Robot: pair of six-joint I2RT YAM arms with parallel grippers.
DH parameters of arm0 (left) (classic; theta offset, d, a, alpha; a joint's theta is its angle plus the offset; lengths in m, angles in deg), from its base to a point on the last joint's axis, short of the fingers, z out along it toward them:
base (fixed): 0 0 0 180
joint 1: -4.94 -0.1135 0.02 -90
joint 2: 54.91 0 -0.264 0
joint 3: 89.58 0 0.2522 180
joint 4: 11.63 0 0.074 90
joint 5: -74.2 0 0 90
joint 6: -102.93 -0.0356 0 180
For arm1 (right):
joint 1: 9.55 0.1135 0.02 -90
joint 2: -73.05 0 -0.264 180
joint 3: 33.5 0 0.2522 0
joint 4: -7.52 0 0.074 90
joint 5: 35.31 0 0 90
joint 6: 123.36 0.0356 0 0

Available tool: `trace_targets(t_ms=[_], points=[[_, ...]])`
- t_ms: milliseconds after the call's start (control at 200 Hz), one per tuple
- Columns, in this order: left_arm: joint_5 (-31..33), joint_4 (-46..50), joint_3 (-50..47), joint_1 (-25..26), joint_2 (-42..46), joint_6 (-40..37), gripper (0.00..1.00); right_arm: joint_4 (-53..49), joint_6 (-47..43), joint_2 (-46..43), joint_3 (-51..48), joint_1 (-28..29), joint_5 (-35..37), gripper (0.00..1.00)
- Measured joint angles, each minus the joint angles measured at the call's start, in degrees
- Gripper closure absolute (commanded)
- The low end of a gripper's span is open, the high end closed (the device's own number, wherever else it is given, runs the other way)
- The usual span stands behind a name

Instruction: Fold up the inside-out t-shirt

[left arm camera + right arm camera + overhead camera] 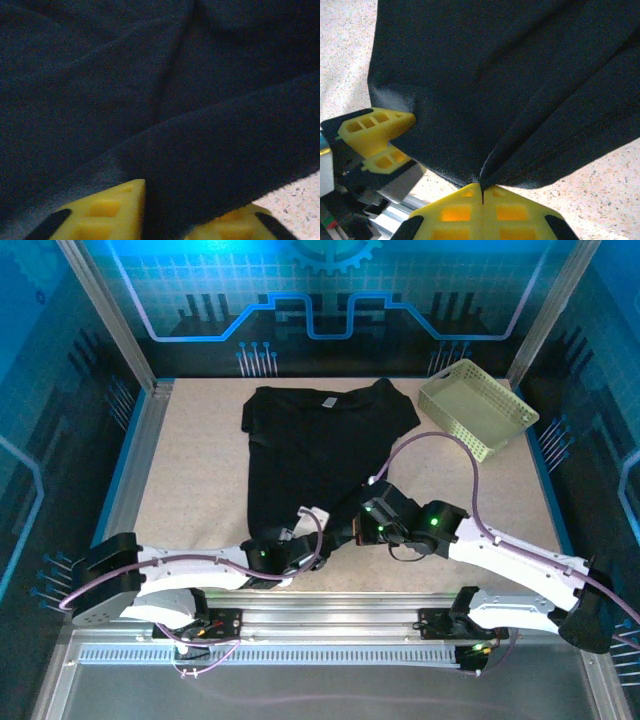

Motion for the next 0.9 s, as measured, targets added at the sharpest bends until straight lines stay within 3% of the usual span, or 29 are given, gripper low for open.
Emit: trace_targets(t_ms=[60,180,340,430,590,900], points=[[0.0,0.2,0.4,-0.1,0.5,-0.7,1.00,-0.3,-1.4,-0.4,0.0,-0.3,0.2,0.58],[-0.6,0.7,2.2,-0.9,2.2,-1.2,1.00,-0.9,-4.8,-4.8,-0.5,-0.2,1.6,0.45],[-3.0,0.8,5.6,-3.5,5.2,-2.3,1.00,4.8,-10.2,-17.7,-9.2,2.6,2.5,0.40],[-4.6,1.0,7.4,-5.0,6.1,-2.8,1.00,10.6,-11.8,-20.2,-16.6,6.4,2.8,0.39],[-6.5,2.5,11.3,-6.0,6.1,-4.4,1.00,24.3,-15.1,-13.4,-26.9,14.0,4.9,0.38],[-10.4,5.4,14.9,-8.8,6.1,-5.3,1.00,54.5,-24.4,6.5,-31.3,16.1,8.5,0.37]])
